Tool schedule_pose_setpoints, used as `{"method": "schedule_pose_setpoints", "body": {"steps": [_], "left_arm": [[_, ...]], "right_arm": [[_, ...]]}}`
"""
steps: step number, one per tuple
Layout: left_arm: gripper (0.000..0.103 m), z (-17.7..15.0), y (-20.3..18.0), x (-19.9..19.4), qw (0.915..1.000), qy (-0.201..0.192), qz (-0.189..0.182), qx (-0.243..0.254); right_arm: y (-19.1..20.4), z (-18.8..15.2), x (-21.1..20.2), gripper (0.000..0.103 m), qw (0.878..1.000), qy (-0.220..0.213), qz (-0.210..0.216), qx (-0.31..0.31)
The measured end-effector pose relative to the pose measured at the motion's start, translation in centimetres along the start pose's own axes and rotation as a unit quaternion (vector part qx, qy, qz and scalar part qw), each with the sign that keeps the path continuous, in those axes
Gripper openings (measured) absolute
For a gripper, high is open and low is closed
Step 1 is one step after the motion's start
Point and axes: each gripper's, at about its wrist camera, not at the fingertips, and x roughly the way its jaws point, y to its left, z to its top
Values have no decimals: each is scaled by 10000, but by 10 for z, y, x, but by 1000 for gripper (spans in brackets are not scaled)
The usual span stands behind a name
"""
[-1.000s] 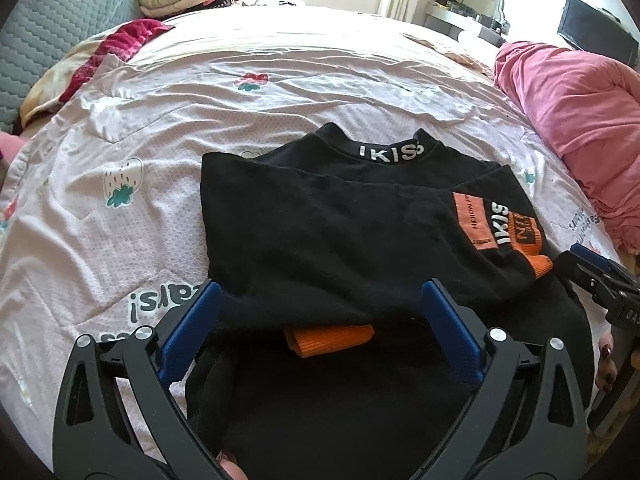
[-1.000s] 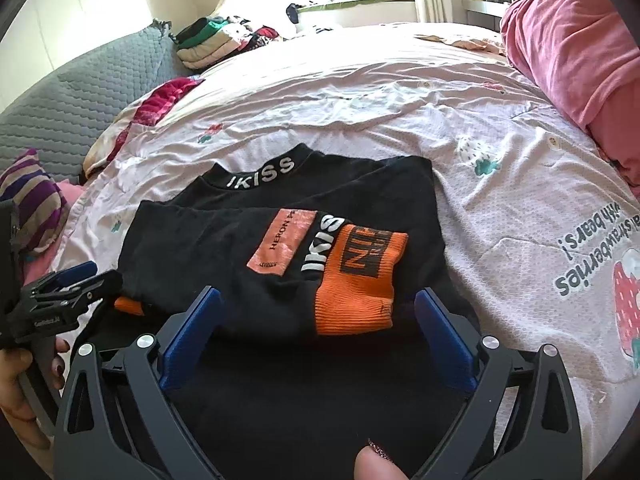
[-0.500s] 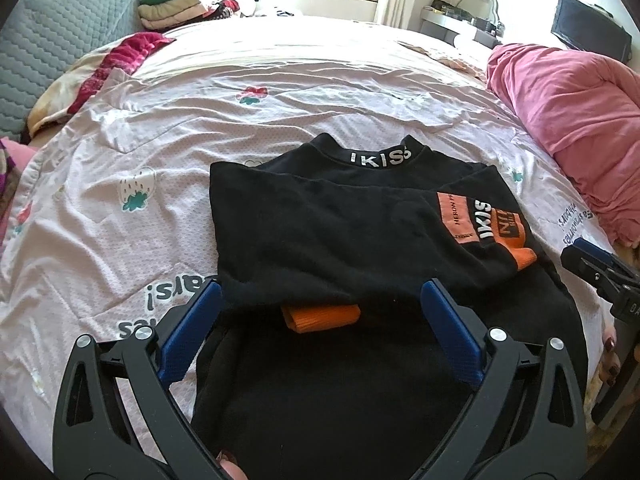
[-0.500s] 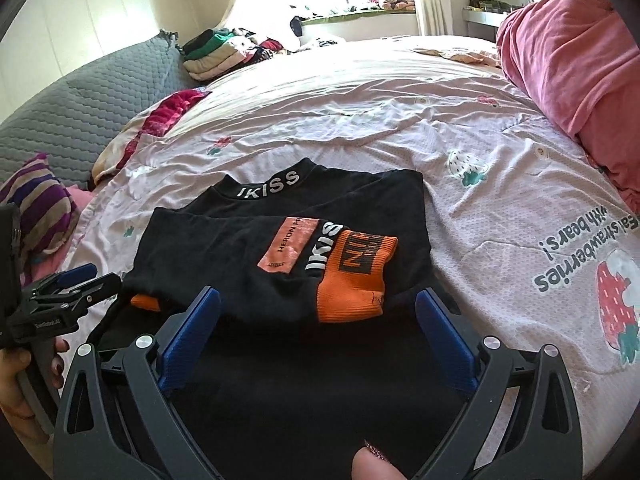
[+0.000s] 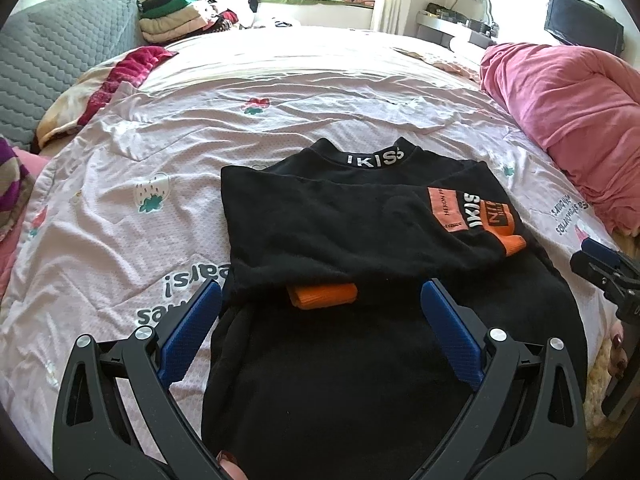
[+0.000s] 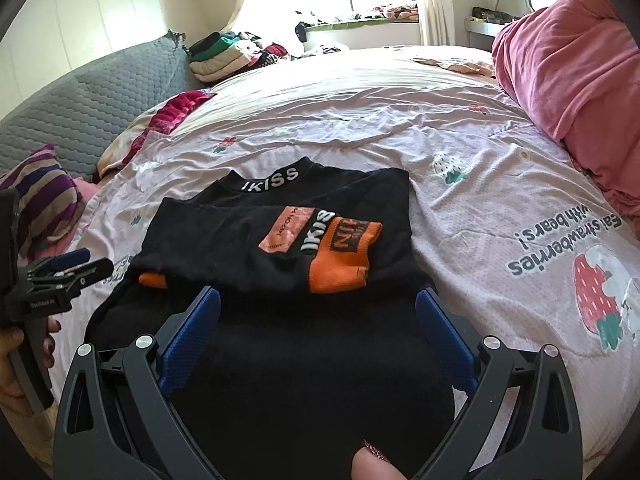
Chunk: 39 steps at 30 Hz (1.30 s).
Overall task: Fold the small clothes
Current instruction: 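Move both grippers along the shirt body to the sweatshirt hem, then close both grippers on the black sweatshirt hem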
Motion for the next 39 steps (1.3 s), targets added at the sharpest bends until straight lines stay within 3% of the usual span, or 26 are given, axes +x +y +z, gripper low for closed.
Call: {"method": "schedule_pose_setpoints", "body": {"steps": [24,39], "left_arm": [[93,-59,2,-19,9996,70,19,-284],[93,-96,33,-32,9966,188,316,-735]], "right_arm": [[-19,-65,-13,97,9987,478,-155,-58],[-32,-107,-15,97,9958,885,-130,-200]]}}
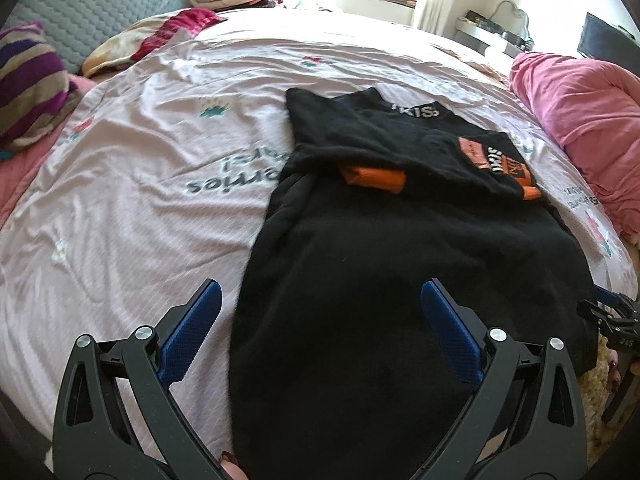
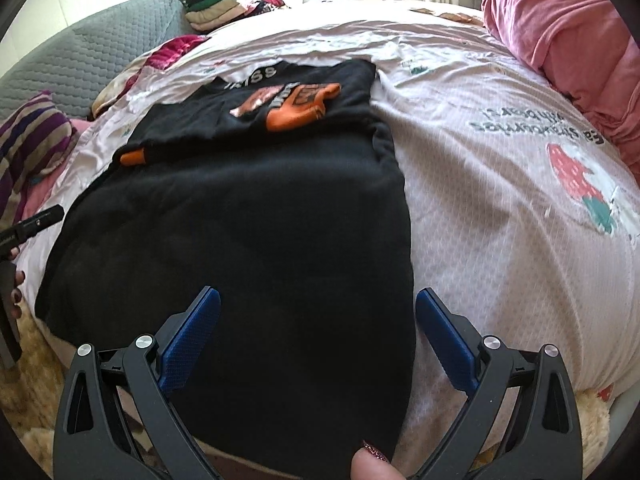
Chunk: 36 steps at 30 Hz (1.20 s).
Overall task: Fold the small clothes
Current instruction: 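Close both grippers on the black sweatshirt hem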
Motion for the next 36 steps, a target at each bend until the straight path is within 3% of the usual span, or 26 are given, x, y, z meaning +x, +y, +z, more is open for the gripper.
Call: {"method": "schedule_pose_setpoints", "body": {"steps": [8,17,20,24,28,33,36], "left_arm": [[93,-25,25,-2,9992,251,-21,-314],[93,-48,43,-10,9963,488,-493,-500],[86,-52,46,-14,9945,524,-702,-572],[67,-57,45,-19,9921,583,-978,-535],[56,-63,38,-20,9913,725,-1019,-415],[55,-73,34,-20,9895,872,-1109,-316],[55,-78,28,-18,9906,926,-1001,-99]], "right_arm": [[0,-9,-7,97,9999,-5,134,-47],[-1,-24,-13,97,9995,70,285,-75],[0,-29,-15,97,9994,112,280,-144],[1,-35,-17,97,9992,152,316,-175],[3,-40,-19,97,9989,177,348,-248],[-1,-46,-24,97,9983,187,545,-134],[-7,-48,-27,83,9986,152,503,-61]]}}
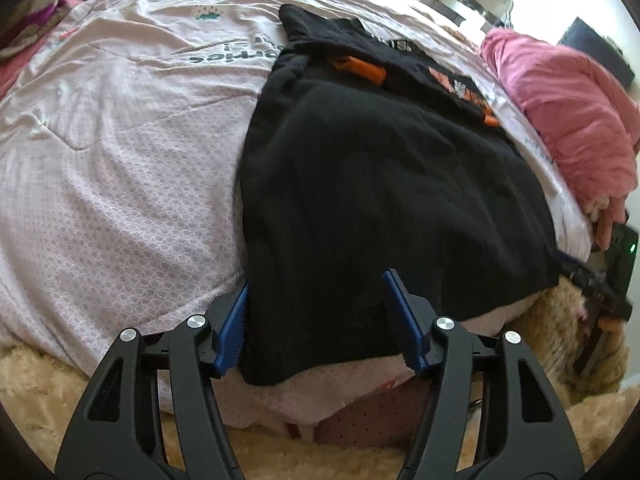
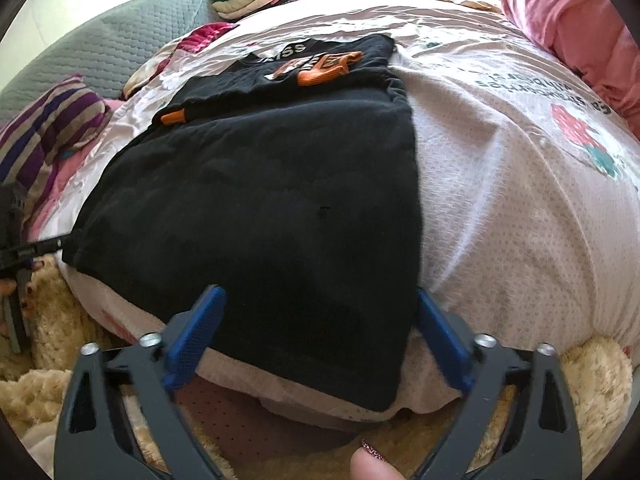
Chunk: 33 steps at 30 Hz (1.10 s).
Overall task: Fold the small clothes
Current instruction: 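Close both grippers on the black sweatshirt hem, then lift the hem with both grippers, fold it toward the collar, release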
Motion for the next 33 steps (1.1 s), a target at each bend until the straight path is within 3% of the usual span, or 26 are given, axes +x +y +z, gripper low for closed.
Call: {"method": "schedule_pose_setpoints", "body": {"steps": [3,5,13,15,20,24,26,29,33], "left_arm": [[55,0,-3,2,9999,34,71,102],[55,1,-2,2,10000,38,56,65],[60,1,0,5,10000,24,-9,-18],[61,2,1,7,10000,24,-43,-58],[61,4,4,8,9999,-24,-110,-123],[60,6,5,8,9997,-58,-143,-194],[54,7,7,7,9996,-85,-110,-250],[33,8,13,4,9993,-126,-39,-341],[9,7,20,-6,9972,-276,-369,-582]], "right_arm": [[-5,-3,-3,81,9999,8,141,98],[-7,-5,-4,72,9999,25,126,96],[-16,-17,-4,54,9996,105,227,162],[-19,-20,-4,46,9997,53,170,187],[-28,-24,-12,9,9990,-153,308,303],[-18,-22,-21,8,9989,-351,316,39],[-16,-20,-28,7,9979,-508,408,9],[-15,-10,-42,7,9950,-839,533,12],[-15,5,-60,7,9899,-1265,632,-15]]}}
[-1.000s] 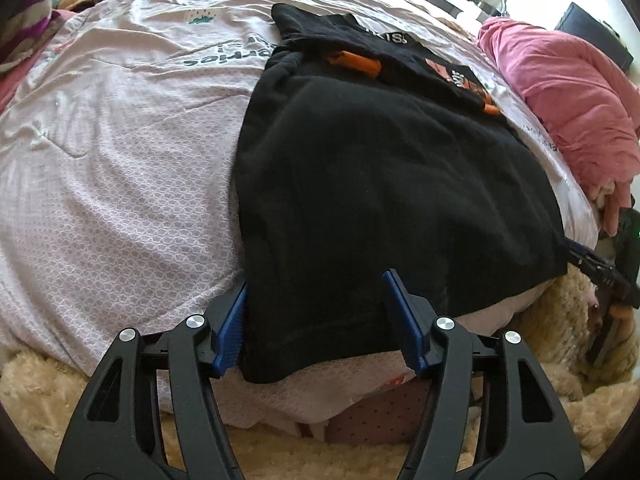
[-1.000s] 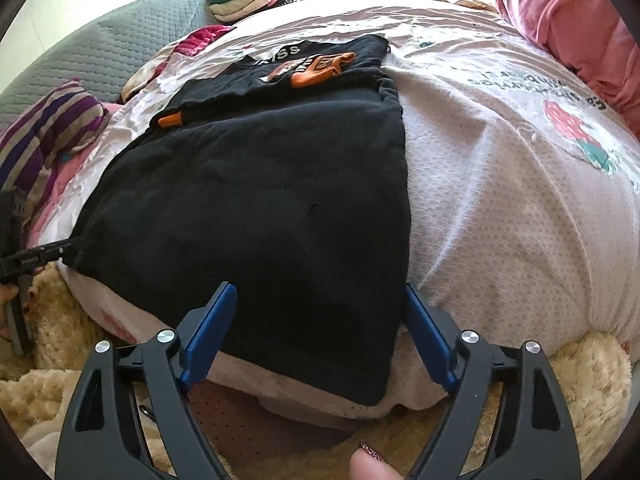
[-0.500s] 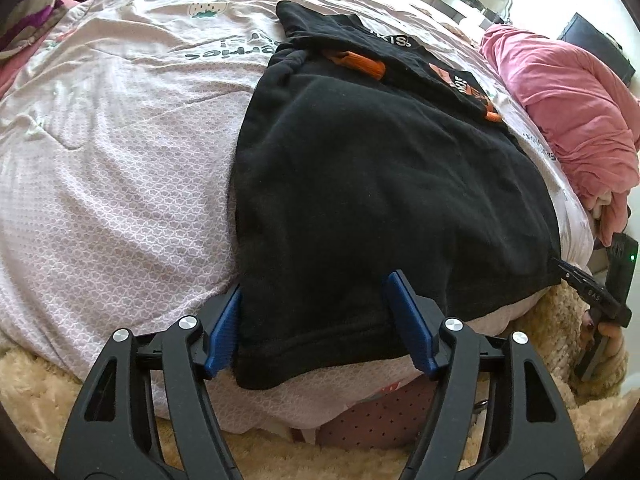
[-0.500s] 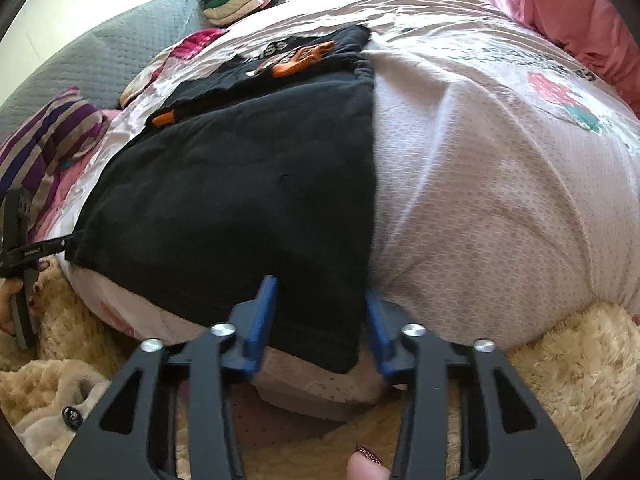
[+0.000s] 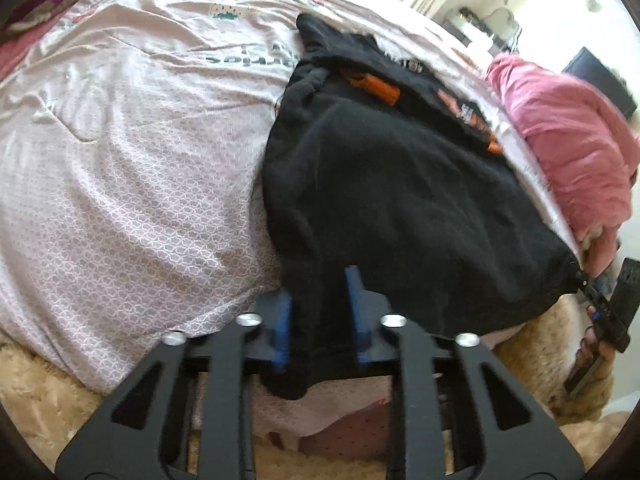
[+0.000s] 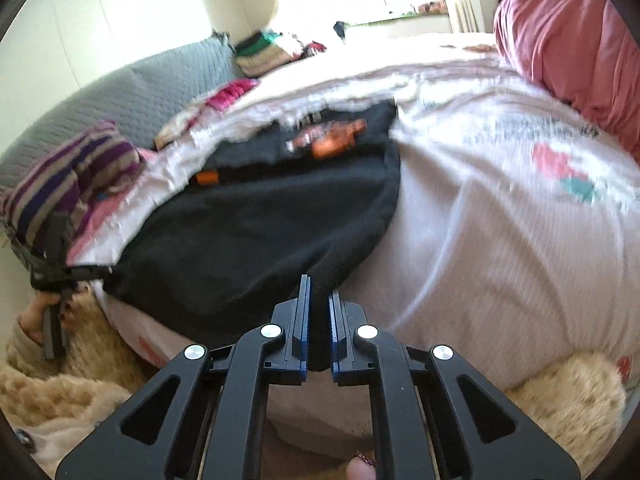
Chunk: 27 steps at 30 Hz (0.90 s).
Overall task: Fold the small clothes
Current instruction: 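Lift the hem with both grippers, fold it toward the collar, release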
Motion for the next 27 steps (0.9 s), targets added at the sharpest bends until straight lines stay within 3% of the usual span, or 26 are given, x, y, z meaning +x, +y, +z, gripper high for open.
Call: {"method": "schedule_pose_setpoints", "body": {"steps": [7,13,27], "left_arm": [[3,11,0,-26,9981,-411,-426,-172],[2,41,-8,-50,9953,-831,-486,-31],[2,105,-15,-51,9890,-1346,-609,-54]], "right_arm": [[3,31,-10,7,9986,-477,-38,-246],[-2,53,-9,7,9970,-726,-94,-268],[-13,109,7,7,9928,-1101,-303,-358]]}}
